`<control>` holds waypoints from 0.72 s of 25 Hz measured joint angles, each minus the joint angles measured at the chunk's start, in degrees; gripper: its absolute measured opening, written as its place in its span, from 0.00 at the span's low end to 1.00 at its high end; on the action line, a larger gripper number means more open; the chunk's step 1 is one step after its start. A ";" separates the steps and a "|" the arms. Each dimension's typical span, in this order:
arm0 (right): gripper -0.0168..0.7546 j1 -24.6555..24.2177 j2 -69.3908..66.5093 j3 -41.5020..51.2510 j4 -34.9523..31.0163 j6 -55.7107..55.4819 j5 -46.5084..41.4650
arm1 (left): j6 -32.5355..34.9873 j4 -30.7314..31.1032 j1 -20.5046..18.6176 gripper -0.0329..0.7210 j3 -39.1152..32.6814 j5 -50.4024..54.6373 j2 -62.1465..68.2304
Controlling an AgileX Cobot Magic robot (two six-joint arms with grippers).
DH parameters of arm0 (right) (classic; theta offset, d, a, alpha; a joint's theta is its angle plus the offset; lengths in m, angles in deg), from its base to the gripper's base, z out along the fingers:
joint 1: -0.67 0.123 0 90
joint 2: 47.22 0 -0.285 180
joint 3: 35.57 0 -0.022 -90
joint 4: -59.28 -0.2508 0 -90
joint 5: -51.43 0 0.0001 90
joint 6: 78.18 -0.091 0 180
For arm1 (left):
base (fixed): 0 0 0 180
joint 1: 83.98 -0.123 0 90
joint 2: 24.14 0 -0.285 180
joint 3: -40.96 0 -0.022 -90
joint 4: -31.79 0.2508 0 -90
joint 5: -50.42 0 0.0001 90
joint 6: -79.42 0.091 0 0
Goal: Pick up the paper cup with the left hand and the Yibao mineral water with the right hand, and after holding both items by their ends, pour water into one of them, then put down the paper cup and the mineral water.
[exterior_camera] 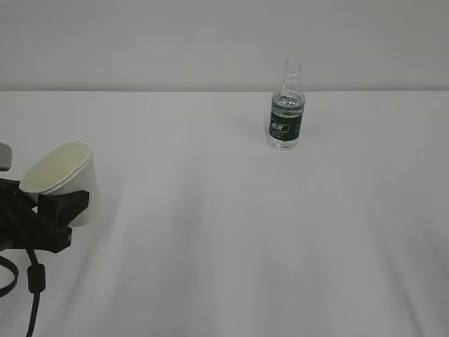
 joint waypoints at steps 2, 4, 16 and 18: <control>0.79 0.00 -1.19 0.00 0.00 0.12 0.86 | 0.00 0.00 0.00 0.55 0.00 -0.12 0.00; 0.79 0.00 -2.26 0.00 0.00 0.24 2.11 | 0.00 0.00 0.00 0.55 0.00 -0.39 0.00; 0.79 0.00 -9.49 -0.35 -0.43 0.32 7.37 | 0.00 0.00 0.00 0.55 0.00 -0.39 0.00; 0.79 0.00 -9.73 -0.36 -0.42 0.32 7.90 | 0.00 0.00 0.00 0.55 0.00 -0.39 0.00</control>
